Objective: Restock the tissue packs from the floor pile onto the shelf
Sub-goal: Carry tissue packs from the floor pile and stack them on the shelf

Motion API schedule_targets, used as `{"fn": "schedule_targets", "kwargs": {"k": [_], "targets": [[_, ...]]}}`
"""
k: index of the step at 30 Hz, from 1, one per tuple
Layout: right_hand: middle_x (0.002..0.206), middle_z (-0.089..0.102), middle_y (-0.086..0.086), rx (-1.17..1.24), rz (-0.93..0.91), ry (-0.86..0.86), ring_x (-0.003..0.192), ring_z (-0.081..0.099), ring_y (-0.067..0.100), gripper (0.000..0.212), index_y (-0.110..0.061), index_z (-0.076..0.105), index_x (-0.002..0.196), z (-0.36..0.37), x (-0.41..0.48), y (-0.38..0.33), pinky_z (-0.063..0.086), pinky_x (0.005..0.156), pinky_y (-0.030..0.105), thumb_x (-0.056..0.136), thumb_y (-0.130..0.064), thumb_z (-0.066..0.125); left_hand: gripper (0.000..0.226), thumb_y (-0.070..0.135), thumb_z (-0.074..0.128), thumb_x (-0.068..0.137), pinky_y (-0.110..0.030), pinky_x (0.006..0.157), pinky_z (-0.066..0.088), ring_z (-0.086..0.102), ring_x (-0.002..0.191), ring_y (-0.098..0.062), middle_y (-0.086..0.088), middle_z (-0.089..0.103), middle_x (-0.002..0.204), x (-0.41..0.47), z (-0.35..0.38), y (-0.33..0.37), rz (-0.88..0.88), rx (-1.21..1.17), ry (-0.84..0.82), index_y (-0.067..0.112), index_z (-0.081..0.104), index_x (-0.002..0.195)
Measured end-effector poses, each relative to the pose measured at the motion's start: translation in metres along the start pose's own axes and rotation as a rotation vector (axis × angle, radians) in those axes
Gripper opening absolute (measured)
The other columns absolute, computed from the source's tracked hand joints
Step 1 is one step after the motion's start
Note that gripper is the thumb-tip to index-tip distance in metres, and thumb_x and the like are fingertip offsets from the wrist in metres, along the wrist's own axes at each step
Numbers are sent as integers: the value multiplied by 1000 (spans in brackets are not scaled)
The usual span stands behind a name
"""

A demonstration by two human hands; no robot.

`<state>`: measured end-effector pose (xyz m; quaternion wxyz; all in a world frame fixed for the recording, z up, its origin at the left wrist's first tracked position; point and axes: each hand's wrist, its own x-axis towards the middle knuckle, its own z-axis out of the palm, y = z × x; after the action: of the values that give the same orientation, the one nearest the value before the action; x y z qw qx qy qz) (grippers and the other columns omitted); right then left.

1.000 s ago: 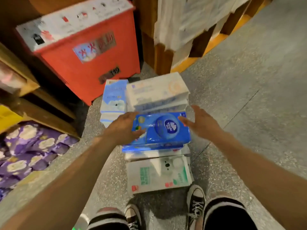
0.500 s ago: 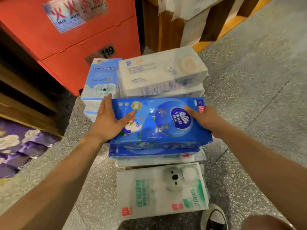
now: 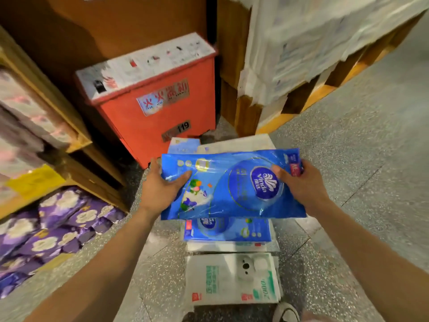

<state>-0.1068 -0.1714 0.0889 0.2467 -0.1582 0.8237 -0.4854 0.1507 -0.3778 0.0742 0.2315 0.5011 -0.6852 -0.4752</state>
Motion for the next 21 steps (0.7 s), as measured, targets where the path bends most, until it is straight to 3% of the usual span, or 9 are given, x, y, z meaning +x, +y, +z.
{"fn": "schedule_targets", "kwargs": {"k": [2, 5, 7, 11, 13, 15, 17, 21], "targets": [[91, 68, -4, 50, -11, -2, 82, 66, 13, 28, -22, 61, 94, -24, -24, -60, 52, 73, 34, 82, -35, 82, 52, 47, 83, 74, -43, 74, 60, 71, 73, -14, 10, 75, 82, -15, -41, 54, -5, -26, 12, 17, 59, 108], [95, 68, -6, 126, -41, -6, 84, 65, 11, 35, -17, 62, 108, -60, -68, -156, 50, 67, 29, 83, -33, 80, 52, 65, 77, 67, -47, 77, 60, 74, 79, -10, 10, 77, 84, -39, -106, 138, 1, -21, -1, 21, 73, 95], [98, 69, -3, 151, -57, -4, 85, 67, 13, 39, -15, 62, 112, -82, -96, -211, 50, 66, 29, 83, -33, 80, 38, 58, 79, 74, -47, 77, 60, 74, 78, -9, 10, 77, 83, -58, -147, 196, 27, -31, -14, 24, 74, 91], [101, 73, 8, 202, -68, -22, 88, 71, 27, 38, -13, 62, 109, -122, -149, -308, 60, 76, 42, 82, -31, 81, 19, 49, 76, 82, -40, 76, 59, 73, 81, -7, 13, 76, 89, -101, -217, 301, 168, -75, 17, 36, 68, 95], [99, 73, 8, 224, -112, -39, 83, 71, 24, 31, -15, 63, 106, -136, -175, -350, 59, 71, 37, 83, -26, 81, 13, 42, 73, 86, -38, 71, 59, 74, 81, -14, 8, 76, 91, -126, -247, 343, 233, -92, -1, 39, 66, 97], [100, 75, 6, 235, -162, -76, 82, 73, 21, 33, -15, 65, 110, -150, -198, -383, 58, 68, 34, 83, -26, 81, 7, 32, 70, 91, -29, 69, 58, 74, 83, -12, 11, 76, 93, -151, -271, 373, 254, -115, 8, 32, 66, 97], [101, 75, 4, 226, -204, -113, 84, 74, 21, 39, -17, 65, 113, -163, -219, -414, 60, 72, 38, 81, -33, 82, 9, 32, 69, 92, -15, 64, 53, 72, 78, -2, 19, 75, 88, -177, -296, 395, 238, -126, 53, 28, 65, 100], [103, 75, 1, 199, -314, -249, 87, 75, 22, 43, -20, 64, 117, -185, -262, -453, 61, 77, 43, 81, -39, 79, 31, 49, 68, 88, -26, 71, 54, 70, 80, 1, 14, 73, 98, -243, -328, 414, 204, -137, 172, 30, 61, 111]]}}
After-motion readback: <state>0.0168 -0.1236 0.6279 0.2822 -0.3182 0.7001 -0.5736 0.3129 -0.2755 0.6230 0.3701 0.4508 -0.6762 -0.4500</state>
